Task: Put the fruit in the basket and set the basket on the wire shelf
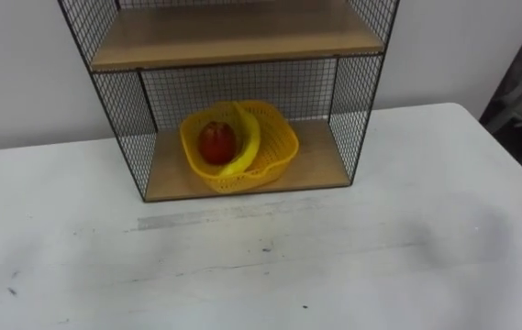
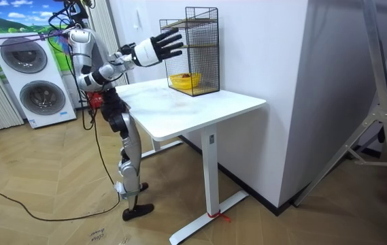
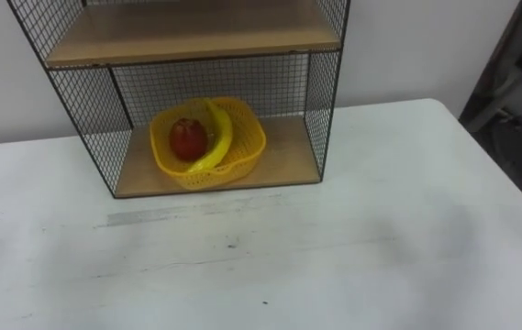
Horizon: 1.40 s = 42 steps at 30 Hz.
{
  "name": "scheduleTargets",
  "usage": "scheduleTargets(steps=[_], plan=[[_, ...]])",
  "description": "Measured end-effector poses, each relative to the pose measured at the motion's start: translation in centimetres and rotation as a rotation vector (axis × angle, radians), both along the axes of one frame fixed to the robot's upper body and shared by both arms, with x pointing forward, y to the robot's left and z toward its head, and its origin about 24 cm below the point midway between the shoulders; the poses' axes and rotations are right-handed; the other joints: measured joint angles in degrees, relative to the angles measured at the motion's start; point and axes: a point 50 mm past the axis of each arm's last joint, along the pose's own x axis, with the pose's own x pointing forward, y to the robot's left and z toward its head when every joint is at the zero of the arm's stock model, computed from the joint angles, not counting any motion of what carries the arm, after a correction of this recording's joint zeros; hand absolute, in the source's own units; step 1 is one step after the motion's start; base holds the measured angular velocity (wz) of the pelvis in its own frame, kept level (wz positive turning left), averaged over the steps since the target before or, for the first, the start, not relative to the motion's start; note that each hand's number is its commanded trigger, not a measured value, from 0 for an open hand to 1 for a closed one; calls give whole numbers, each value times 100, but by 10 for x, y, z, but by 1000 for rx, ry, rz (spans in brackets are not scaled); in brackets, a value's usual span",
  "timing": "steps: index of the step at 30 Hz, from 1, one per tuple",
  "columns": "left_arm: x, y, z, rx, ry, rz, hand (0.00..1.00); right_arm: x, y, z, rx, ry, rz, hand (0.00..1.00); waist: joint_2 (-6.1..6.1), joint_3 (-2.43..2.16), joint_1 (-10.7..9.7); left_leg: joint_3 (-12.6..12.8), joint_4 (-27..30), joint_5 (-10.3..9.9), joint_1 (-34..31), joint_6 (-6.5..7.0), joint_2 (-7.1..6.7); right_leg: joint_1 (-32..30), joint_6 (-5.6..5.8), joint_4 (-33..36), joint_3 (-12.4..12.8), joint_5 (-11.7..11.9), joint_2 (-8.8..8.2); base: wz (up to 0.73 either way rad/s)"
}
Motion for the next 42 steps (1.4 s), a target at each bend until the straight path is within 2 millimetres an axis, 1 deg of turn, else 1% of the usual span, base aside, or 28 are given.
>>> scheduleTargets(steps=[4,6,8,9,11,12,14,15,17,18,19,20,21,23,24,26,27,29,30,32,33,35,36,38,39,40,41,42], plan=[[-40,34,21,70,-82,319,0,-26,-21,16,-50,-109,-239,0,-33,2,34,-6,-25,-12,-7,-21,-5,-36,-72,44,7,-71,1,0],[-60,46,20,62,-97,451,0,-39,-27,20,-79,-142,-331,0,-47,-2,42,-6,-20,-14,-49,-26,-12,-76,-93,41,-9,-103,-9,0],[-87,61,9,-28,-89,615,0,-58,-39,18,-53,-162,-449,0,-63,-15,85,-17,44,-20,-214,-35,-7,-206,-112,43,-15,-118,-6,0],[-94,65,4,-58,-83,657,0,-63,-45,15,-35,-164,-487,0,-59,-11,87,-23,47,-19,-237,-35,-8,-221,-112,42,-17,-118,-7,3],[-121,82,-26,-218,-48,826,0,-84,-66,2,50,-165,-662,0,-22,-33,132,-28,52,-20,-288,-34,-17,-264,-113,50,-54,-125,-27,2],[-128,86,-34,-264,-41,869,0,-91,-71,-3,81,-167,-708,0,-14,-36,135,-27,56,-20,-313,-34,-19,-295,-114,66,-54,-133,-29,0],[-158,94,-69,-463,0,1048,0,-114,-93,-27,221,-152,-882,0,-13,-32,162,-38,147,-43,-469,-33,-17,-436,-107,150,-55,-150,-34,2],[-165,94,-78,-510,6,1087,0,-120,-96,-34,256,-147,-923,0,-16,-38,157,-43,155,-43,-509,-33,-25,-480,-106,169,-60,-161,-43,4],[-191,89,-113,-692,37,1231,0,-144,-105,-69,432,-95,-1064,0,-27,-35,155,-92,225,-70,-602,-41,-37,-553,-98,235,-102,-200,-61,11],[-196,86,-122,-731,50,1264,0,-152,-107,-79,479,-77,-1101,0,-32,-33,147,-107,229,-76,-606,-43,-42,-552,-94,225,-124,-212,-70,17],[-209,80,-139,-803,86,1334,0,-167,-107,-101,598,-60,-1176,0,-39,-30,134,-138,231,-80,-608,-42,-60,-554,-91,239,-147,-242,-86,15],[-219,72,-153,-846,144,1394,0,-182,-104,-122,694,-32,-1254,0,-42,-31,134,-167,237,-81,-600,-42,-69,-521,-86,228,-163,-251,-90,17],[-223,67,-160,-866,173,1421,0,-191,-101,-133,737,-15,-1298,0,-47,-33,128,-190,237,-81,-590,-42,-76,-494,-83,225,-181,-259,-93,22],[-235,50,-181,-927,292,1479,0,-227,-80,-173,888,85,-1476,0,-82,-41,114,-307,241,-79,-588,-44,-104,-452,-88,229,-320,-285,-126,25],[-238,46,-185,-940,315,1489,0,-234,-73,-181,913,120,-1506,0,-89,-39,115,-324,241,-78,-584,-46,-106,-442,-88,229,-331,-291,-127,16],[-250,26,-203,-981,410,1522,0,-252,-45,-209,970,269,-1550,0,-97,-37,110,-339,222,-86,-486,-58,-106,-343,-94,233,-348,-325,-130,3],[-253,20,-208,-997,435,1522,0,-256,-38,-215,988,305,-1549,0,-99,-36,95,-344,222,-90,-461,-63,-106,-314,-93,230,-335,-332,-129,0],[-254,-10,-231,-1012,641,1446,0,-261,-11,-238,1007,530,-1483,0,-127,-32,79,-319,198,-93,-368,-72,-97,-237,-93,227,-286,-340,-119,-3],[-255,-18,-236,-1001,717,1403,0,-260,-4,-243,1000,604,-1447,0,-138,-29,73,-311,193,-96,-338,-78,-94,-214,-94,224,-279,-340,-120,-12],[-254,-49,-254,-953,1048,1143,0,-245,15,-262,945,904,-1205,0,-153,-26,94,-202,168,-107,-232,-95,-69,-170,-100,232,-151,-338,-106,-21],[-251,-54,-257,-932,1130,1062,0,-240,18,-266,921,981,-1130,0,-156,-25,96,-184,159,-107,-218,-95,-66,-169,-102,231,-134,-331,-83,-18],[-223,-62,-271,-777,1404,656,0,-209,27,-279,818,1223,-794,0,-193,-5,54,-182,158,-99,-183,-100,-56,-124,-107,195,-121,-310,-63,-3],[-213,-62,-274,-734,1444,559,0,-201,28,-281,793,1263,-715,0,-200,-1,48,-195,161,-94,-179,-98,-54,-94,-108,157,-144,-292,-60,8],[-167,-62,-282,-545,1534,202,0,-167,33,-289,715,1363,-437,0,-235,57,-17,-266,142,-66,-101,-90,-63,49,-110,38,-205,-249,-49,14],[-154,-62,-284,-490,1550,119,0,-159,35,-291,699,1376,-376,0,-245,64,-20,-278,143,-65,-90,-89,-64,68,-113,25,-218,-245,-48,11],[-133,-65,-286,-395,1571,-25,0,-145,39,-293,663,1408,-257,0,-254,72,-7,-282,139,-62,-80,-85,-63,81,-114,16,-233,-244,-44,0],[-121,-69,-288,-308,1593,-153,0,-130,43,-295,634,1423,-146,0,-262,85,-6,-266,117,-46,-64,-58,-60,80,-119,7,-231,-241,-40,-5],[-119,-70,-288,-282,1604,-192,0,-125,45,-296,626,1426,-99,0,-264,98,-14,-252,97,-45,-46,-57,-59,82,-121,2,-216,-239,-37,-11]])
